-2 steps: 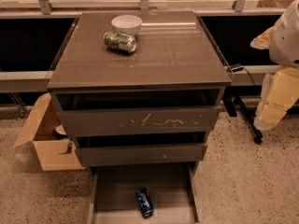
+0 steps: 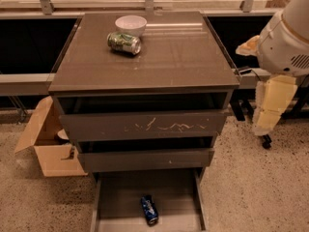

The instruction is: Pick pepsi can from bottom drawer and place on counter

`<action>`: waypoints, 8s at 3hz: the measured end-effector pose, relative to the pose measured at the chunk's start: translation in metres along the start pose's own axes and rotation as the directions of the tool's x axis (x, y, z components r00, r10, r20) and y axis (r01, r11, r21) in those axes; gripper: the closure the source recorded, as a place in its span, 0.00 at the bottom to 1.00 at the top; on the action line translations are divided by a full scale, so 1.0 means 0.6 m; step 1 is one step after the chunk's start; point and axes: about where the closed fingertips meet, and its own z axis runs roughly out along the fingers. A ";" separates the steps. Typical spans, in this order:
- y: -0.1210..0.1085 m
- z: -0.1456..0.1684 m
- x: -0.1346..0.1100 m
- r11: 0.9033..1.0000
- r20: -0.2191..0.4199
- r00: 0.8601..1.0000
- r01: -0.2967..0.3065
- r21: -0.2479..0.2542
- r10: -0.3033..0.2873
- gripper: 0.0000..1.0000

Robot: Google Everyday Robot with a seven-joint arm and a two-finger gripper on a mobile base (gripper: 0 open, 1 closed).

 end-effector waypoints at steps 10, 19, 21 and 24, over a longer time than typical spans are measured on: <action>0.073 0.378 -0.130 0.697 0.353 0.641 0.715 0.047 -0.681 0.00; 0.255 0.988 -0.173 0.184 0.368 0.108 0.967 0.177 -0.924 0.00; 0.256 1.139 -0.147 0.048 0.371 0.007 0.994 0.101 -0.929 0.00; 0.243 1.317 -0.097 -0.005 0.344 -0.019 0.999 0.041 -0.939 0.00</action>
Offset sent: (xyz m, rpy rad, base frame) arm 0.0122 0.0313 -0.0387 0.0357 0.0240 0.2005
